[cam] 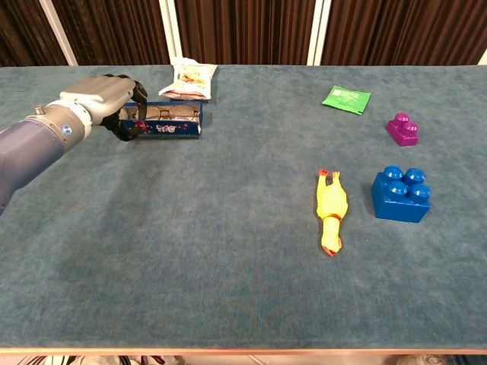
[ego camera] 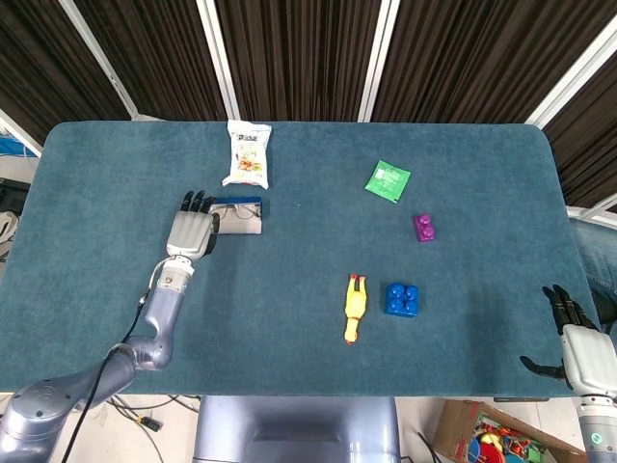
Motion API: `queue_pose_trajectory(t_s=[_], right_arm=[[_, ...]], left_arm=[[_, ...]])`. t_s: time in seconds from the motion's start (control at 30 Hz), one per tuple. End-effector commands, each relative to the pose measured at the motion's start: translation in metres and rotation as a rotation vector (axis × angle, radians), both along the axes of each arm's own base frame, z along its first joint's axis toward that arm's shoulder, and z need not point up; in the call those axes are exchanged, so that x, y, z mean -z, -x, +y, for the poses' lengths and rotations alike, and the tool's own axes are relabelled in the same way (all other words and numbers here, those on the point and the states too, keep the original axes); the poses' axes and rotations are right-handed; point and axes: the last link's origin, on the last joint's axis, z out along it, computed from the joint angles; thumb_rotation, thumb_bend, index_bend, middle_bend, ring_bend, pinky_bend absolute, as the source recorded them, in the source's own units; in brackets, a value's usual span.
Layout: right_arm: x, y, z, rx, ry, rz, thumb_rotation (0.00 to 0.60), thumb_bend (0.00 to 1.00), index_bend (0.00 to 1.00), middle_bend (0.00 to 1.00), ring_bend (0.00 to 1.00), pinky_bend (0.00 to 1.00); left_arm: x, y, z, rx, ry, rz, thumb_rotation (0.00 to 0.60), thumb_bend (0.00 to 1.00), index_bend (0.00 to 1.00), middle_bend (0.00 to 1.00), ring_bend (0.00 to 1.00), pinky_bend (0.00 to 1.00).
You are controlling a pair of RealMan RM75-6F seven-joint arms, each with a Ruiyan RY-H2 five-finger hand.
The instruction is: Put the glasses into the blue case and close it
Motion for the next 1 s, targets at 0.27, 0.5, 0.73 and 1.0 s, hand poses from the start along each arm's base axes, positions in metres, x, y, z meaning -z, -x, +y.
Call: queue_pose_trajectory(t_s=[0.27, 0.5, 0.73, 1.0], right_arm=[[0.000, -0.001, 0.000, 0.003, 0.003, -0.005, 0.600, 0.19, 0.00, 0.00, 0.12, 0.27], [0.000, -0.001, 0.000, 0.006, 0.002, -0.005, 0.600, 0.19, 0.00, 0.00, 0.12, 0.27], [0.000, -0.001, 0.000, 0.010, 0.004, -0.006, 0.600, 0.19, 0.00, 0.00, 0.12, 0.27], [-0.001, 0.000, 0.000, 0.015, 0.003, -0.005, 0.600, 0.19, 0.00, 0.00, 0.12, 0.27]], left_arm=[[-0.040, 0.012, -0.045, 0.030, 0.042, -0.025, 0.600, 0.47, 0.55, 0.14, 0.00, 0.00], [-0.057, 0.006, -0.056, 0.051, 0.055, -0.037, 0.600, 0.47, 0.55, 0.14, 0.00, 0.00], [-0.056, 0.003, -0.044, 0.050, 0.060, -0.009, 0.600, 0.47, 0.54, 0.14, 0.00, 0.00], [-0.044, -0.002, -0.039, 0.047, 0.095, -0.029, 0.600, 0.47, 0.53, 0.14, 0.00, 0.00]])
